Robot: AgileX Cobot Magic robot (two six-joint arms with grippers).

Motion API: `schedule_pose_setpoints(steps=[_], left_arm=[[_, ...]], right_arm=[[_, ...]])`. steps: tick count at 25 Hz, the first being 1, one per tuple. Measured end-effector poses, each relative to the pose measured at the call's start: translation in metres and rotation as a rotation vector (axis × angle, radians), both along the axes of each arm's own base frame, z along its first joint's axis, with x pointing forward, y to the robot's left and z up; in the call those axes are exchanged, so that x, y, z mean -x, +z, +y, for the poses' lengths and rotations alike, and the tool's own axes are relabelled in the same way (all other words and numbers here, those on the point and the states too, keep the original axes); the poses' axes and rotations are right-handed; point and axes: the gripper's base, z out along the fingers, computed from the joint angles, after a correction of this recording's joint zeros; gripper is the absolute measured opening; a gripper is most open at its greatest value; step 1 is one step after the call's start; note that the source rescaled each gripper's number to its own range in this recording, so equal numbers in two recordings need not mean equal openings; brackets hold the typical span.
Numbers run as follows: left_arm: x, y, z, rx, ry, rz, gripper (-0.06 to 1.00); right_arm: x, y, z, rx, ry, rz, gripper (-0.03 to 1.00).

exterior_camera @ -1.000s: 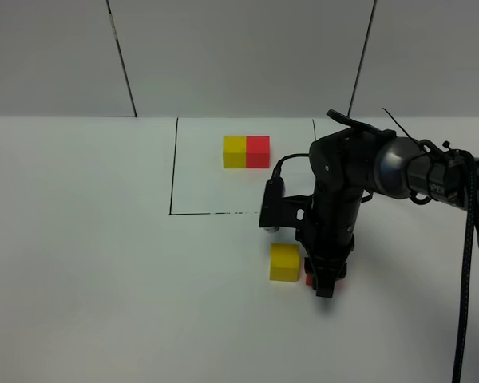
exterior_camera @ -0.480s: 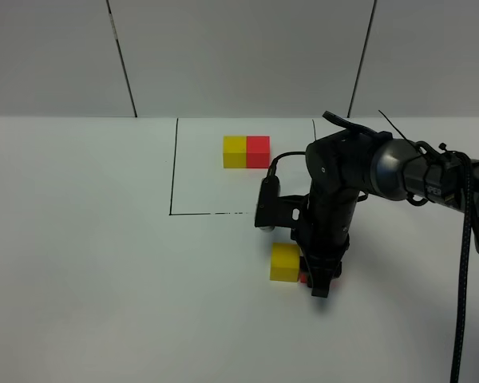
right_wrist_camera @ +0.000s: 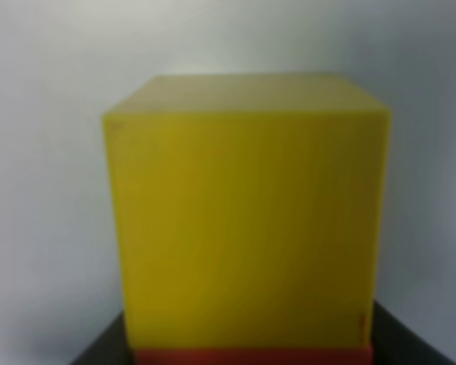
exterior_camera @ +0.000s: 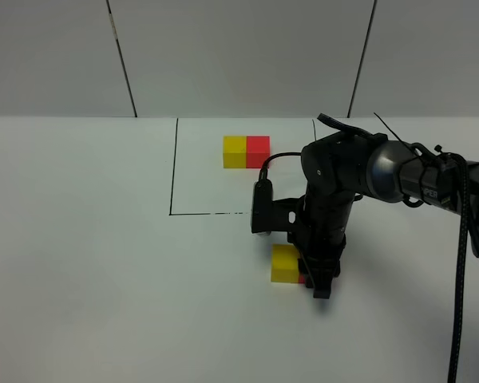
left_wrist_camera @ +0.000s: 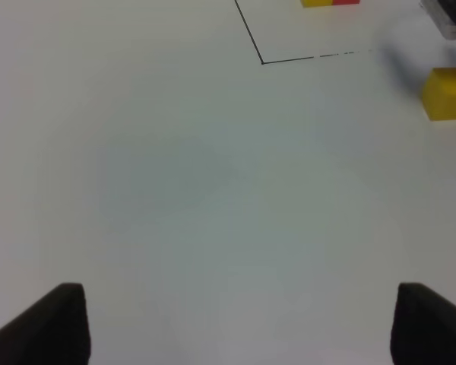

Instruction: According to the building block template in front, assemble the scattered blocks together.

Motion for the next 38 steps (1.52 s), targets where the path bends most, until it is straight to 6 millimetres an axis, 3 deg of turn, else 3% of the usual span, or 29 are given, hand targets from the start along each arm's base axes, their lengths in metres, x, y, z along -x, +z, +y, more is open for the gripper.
schedule_pose_setpoints(steps=[18,20,24,26,29,33,35,38], left_arm=[[0.0,0.0,0.0,0.0,0.0,0.0,0.94],[0.0,0.0,0.0,0.0,0.0,0.0,0.94],[0.0,0.0,0.0,0.0,0.0,0.0,0.94],[0.0,0.0,0.0,0.0,0.0,0.0,0.94],[0.0,0.0,0.0,0.0,0.0,0.0,0.94],[0.0,0.0,0.0,-0.001,0.0,0.0,0.94],[0.0,0.0,0.0,-0.001,0.0,-0.001,0.94],[0.0,0.0,0.0,-0.001,0.0,-0.001,0.94]], right_arm=[[0.005,0.006,0.004,-0.002,0.021,0.02,0.04],[0.005,0.01,0.004,-0.01,0.02,0.011,0.21],[0.005,0.017,0.006,-0.041,0.005,0.004,0.82],[0.006,0.021,0.007,-0.057,-0.004,0.001,0.98],[0.008,0.041,0.006,-0.081,-0.068,-0.02,1.0],[0.014,0.095,-0.005,-0.161,-0.353,-0.067,1.0],[0.012,0.124,-0.026,-0.222,-0.63,-0.087,1.0],[0.009,0.159,-0.08,-0.266,-1.046,-0.096,1.0]])
